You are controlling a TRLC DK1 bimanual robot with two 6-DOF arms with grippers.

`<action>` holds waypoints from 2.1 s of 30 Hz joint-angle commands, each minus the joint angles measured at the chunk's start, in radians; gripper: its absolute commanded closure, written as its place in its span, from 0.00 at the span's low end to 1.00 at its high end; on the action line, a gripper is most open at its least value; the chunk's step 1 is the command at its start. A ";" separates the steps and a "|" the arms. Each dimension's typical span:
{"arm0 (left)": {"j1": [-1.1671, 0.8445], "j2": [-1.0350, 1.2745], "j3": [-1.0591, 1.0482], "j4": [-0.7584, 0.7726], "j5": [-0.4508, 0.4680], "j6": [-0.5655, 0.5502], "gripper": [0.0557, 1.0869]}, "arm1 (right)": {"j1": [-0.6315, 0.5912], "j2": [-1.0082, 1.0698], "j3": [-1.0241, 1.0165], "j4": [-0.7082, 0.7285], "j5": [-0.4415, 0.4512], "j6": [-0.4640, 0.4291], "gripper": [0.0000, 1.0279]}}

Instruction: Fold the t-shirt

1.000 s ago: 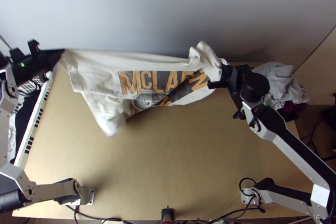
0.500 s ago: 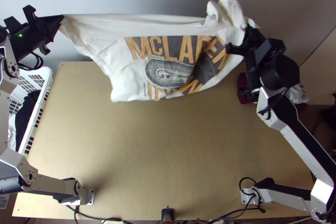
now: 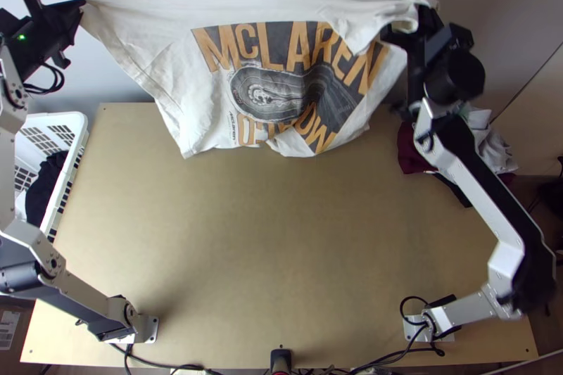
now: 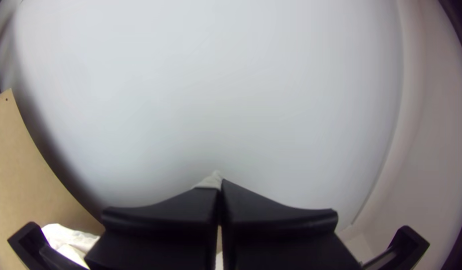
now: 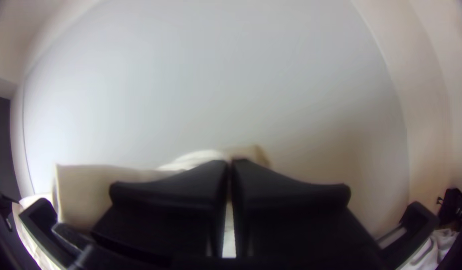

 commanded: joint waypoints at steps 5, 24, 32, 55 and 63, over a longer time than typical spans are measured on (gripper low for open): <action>0.003 0.100 0.124 0.022 -0.043 -0.026 0.97 | -0.029 0.242 0.384 0.013 0.015 -0.023 0.97; 0.033 -0.365 -0.468 -0.236 0.266 0.325 0.97 | 0.069 -0.601 -0.663 -0.106 0.012 0.008 0.97; -0.189 -0.569 -0.825 -0.329 0.273 0.443 0.97 | 0.135 -0.718 -0.811 -0.372 -0.134 0.158 0.97; -0.220 -0.529 -1.203 -0.365 0.170 0.834 0.97 | 0.188 -1.034 -1.421 -0.511 -0.278 0.009 0.97; -0.238 -0.472 -1.180 -0.322 0.092 0.814 0.97 | 0.005 -0.594 -1.312 -0.251 -0.336 -0.067 0.97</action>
